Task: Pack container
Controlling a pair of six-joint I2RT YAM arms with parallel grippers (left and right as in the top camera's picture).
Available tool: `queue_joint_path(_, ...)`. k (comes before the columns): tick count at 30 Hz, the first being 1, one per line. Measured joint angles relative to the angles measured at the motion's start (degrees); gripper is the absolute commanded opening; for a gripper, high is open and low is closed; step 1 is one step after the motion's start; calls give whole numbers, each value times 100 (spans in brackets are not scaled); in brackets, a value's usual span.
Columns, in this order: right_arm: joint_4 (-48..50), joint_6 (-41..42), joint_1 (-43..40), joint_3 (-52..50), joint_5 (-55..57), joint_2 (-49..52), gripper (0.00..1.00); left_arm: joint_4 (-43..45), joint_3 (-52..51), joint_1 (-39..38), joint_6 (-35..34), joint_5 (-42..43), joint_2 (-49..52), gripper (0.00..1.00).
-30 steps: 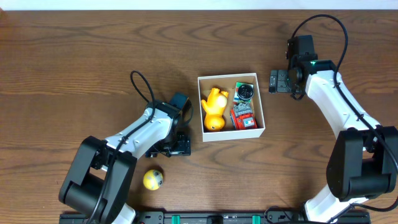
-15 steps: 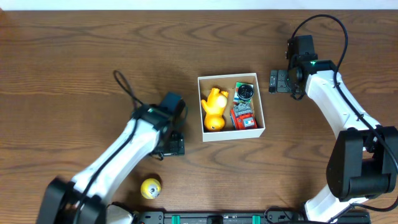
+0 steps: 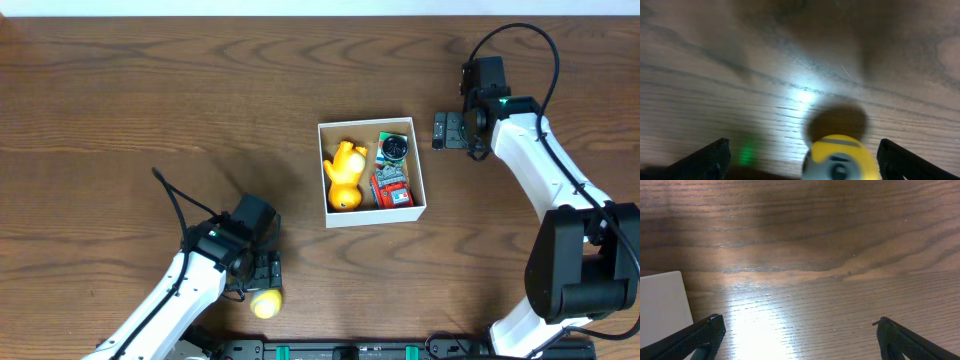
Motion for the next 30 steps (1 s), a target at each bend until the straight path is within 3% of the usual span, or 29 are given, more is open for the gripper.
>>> queue_joint_path(7,0,0,0,0,0,0,99,319,-46,-136,35,407,0,94)
queue_joint_path(20,0,0,0,0,2,0,99,946,-46,-1191,-107,750,35,94)
queue_joint_path(30,0,0,0,0,2,0,99,1082,-46,-1801,-256,789,1012,93)
